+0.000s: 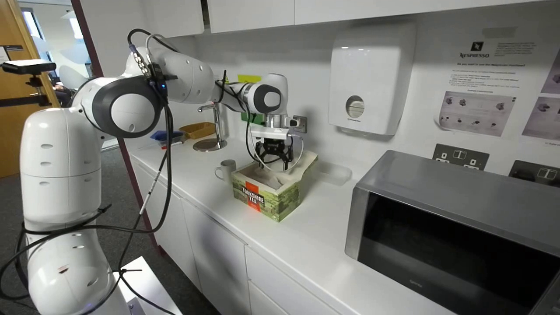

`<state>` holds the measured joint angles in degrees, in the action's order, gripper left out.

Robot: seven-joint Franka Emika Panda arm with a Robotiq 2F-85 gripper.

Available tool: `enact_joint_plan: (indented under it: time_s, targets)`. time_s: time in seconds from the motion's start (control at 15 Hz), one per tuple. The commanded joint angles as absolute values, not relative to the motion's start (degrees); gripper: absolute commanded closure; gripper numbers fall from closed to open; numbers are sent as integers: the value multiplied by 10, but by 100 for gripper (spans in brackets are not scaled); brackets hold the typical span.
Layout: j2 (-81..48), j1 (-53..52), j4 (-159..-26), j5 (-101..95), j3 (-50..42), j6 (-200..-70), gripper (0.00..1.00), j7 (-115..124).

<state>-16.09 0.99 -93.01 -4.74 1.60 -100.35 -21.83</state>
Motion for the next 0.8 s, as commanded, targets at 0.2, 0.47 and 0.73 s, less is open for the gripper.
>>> enact_joint_plan:
  time_s: [0.2, 0.47, 0.73]
  targets:
    - [-180, 6, -914, -74, 13, -992, 0, -189]
    - [-185, 6, -922, -81, 13, -985, 0, -184]
    - [-177, 7, -950, -85, 14, -989, 0, -187]
